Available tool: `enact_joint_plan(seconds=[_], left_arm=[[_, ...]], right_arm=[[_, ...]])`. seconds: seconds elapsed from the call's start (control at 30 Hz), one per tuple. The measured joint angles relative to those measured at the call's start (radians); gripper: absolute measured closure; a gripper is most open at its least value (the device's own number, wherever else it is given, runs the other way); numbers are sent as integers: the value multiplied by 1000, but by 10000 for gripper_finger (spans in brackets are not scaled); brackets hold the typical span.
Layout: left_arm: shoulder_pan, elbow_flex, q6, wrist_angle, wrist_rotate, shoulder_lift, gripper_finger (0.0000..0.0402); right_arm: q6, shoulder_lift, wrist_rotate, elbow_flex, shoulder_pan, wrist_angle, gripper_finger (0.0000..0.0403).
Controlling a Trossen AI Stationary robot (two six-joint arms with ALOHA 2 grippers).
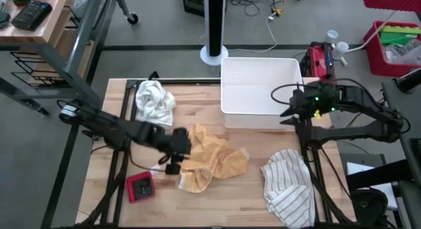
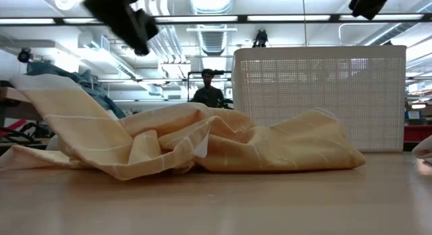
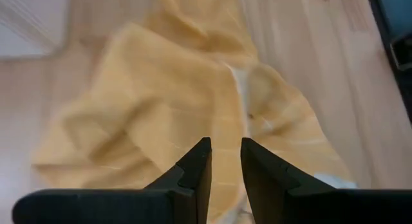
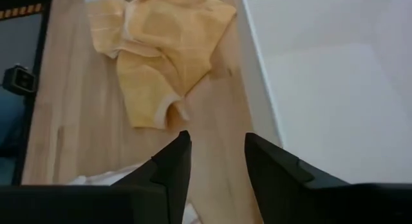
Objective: Fold towel
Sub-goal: Fold the yellow kitchen towel
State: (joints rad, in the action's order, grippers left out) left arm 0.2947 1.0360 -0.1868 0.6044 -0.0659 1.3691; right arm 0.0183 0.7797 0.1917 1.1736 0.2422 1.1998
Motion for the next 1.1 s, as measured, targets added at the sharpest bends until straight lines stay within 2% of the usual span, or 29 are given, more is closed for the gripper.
enact_joint_plan(seconds=[0.17,0.33,0.63,0.97,1.03,1.1], left_arm=[[93,-112,-21,-200,-95,29,327],[113,-196,-80,-370,-108,62,327],[113,-277,-205,-451,-101,134,327],[117,-259,-216,-481,-109,241,328],[117,-249,-214,-473,-109,270,340],[118,-237,-202,-463,-111,292,370]], right_arm=[[44,-30,0,-53,-41,-13,276],[81,-39,0,-135,-82,-62,279],[141,-37,0,-248,-185,-226,278],[168,-7,-8,-312,-276,-360,285],[164,7,-8,-325,-293,-375,284],[152,21,-8,-329,-312,-406,285]])
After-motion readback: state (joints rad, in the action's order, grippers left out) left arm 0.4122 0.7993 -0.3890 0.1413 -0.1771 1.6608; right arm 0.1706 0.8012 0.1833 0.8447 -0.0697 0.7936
